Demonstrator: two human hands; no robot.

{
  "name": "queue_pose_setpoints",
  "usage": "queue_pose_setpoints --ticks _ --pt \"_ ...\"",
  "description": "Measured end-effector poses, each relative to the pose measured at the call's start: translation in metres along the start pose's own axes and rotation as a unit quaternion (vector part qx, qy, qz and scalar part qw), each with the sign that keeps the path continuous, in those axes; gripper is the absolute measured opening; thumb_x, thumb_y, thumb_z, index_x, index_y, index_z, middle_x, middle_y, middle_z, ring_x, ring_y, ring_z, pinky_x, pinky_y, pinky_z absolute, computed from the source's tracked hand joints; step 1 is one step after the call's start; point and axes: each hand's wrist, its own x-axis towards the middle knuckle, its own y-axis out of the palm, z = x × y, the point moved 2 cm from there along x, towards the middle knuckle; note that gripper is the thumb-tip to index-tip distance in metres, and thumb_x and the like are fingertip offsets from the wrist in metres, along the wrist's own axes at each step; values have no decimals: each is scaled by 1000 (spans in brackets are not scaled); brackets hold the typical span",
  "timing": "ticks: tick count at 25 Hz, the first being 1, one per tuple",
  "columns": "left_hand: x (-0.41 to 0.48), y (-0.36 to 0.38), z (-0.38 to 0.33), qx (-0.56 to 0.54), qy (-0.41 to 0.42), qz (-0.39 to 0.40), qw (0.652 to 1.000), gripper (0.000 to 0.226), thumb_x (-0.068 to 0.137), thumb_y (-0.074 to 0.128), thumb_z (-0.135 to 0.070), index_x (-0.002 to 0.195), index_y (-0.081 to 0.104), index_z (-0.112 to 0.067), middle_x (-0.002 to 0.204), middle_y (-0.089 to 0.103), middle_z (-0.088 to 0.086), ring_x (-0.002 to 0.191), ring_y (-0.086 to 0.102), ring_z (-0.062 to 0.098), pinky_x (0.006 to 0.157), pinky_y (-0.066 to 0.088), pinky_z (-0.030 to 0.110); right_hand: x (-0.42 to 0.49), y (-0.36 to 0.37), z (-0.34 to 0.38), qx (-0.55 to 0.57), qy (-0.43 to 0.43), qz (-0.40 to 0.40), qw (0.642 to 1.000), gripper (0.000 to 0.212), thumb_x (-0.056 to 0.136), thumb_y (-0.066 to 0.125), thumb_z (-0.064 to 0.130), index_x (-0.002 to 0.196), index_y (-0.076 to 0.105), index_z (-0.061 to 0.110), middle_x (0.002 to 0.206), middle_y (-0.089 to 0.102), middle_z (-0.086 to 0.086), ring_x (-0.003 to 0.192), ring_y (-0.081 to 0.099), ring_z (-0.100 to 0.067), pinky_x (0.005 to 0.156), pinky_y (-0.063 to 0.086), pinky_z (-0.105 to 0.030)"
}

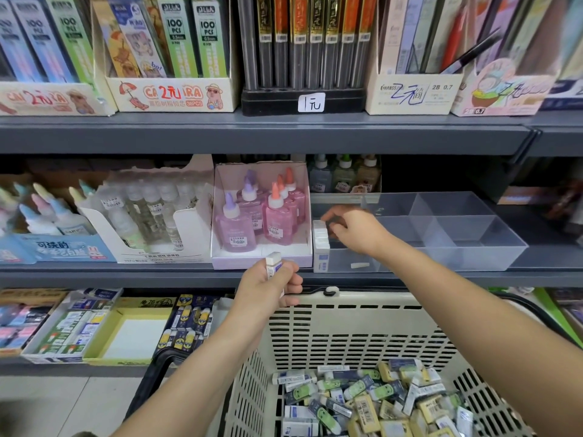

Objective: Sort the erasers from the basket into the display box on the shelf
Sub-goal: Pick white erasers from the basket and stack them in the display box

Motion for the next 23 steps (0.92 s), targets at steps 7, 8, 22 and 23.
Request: queue_pose_setpoints --ticks 7,8,22,23 --pt "1 1 -4 -30 -14 5 999 16 88 44 2 92 50 -13 71 67 5 67 64 16 43 42 21 3 3 -1 -55 18 63 996 22 93 44 15 111 56 12 104 66 -12 88 57 -22 73 42 -24" --pt "0 2 -4 -41 -12 14 999 15 90 44 2 92 50 -12 72 69 5 69 66 16 44 44 21 1 0 1 -66 14 49 997 23 93 44 16 111 58 12 105 66 -11 90 58 -23 75 44 -26" --pt "-4 1 -4 244 154 26 957 18 95 48 -16 103 62 -23 103 63 -11 94 61 3 78 51 19 -55 -36 27 271 -48 11 961 8 85 65 13 78 67 15 70 70 0 62 66 -6 68 55 -25" --pt "-4 -4 -5 351 206 -2 913 20 94 49 -20 109 62 -23 105 60 -14 97 58 3 82 47 17 -50 -44 20 277 -36 -1 960 6 84 66 14 78 66 15 73 71 -3 66 68 -11 74 57 -31"
